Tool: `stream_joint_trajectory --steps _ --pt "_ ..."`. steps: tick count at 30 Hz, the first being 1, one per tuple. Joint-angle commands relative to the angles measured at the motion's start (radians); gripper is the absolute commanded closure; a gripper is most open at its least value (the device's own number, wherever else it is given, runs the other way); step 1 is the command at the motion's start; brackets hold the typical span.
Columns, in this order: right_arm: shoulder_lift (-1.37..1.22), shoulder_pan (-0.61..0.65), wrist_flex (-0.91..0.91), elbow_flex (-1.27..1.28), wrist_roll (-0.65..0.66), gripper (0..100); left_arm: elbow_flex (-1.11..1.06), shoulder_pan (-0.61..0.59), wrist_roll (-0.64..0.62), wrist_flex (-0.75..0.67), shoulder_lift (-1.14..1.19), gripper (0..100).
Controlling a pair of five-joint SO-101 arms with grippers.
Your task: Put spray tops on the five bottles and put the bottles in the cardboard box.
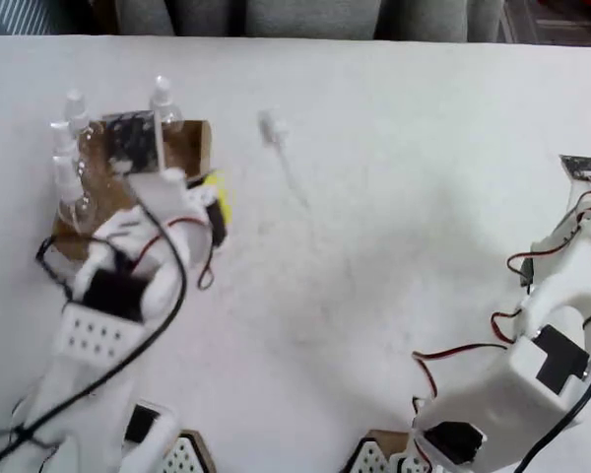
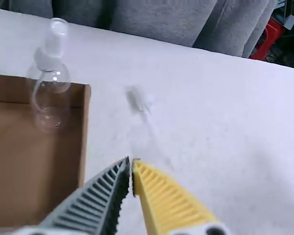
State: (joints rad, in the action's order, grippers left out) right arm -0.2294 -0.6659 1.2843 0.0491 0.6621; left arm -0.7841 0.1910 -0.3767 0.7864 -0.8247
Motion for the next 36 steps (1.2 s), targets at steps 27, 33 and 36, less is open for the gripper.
stream_joint_trajectory --steps 27,33,36 --pt "0.053 0.027 -0.165 0.186 0.086 98.1 1.208 0.044 -0.396 -0.121 1.448 98" --pt "0.053 0.028 -0.213 0.221 0.094 98.1 1.329 0.012 -0.368 -0.121 1.569 96" --pt "0.053 0.028 -0.222 0.236 0.094 98.1 1.392 0.008 -0.37 -0.12 1.626 86"
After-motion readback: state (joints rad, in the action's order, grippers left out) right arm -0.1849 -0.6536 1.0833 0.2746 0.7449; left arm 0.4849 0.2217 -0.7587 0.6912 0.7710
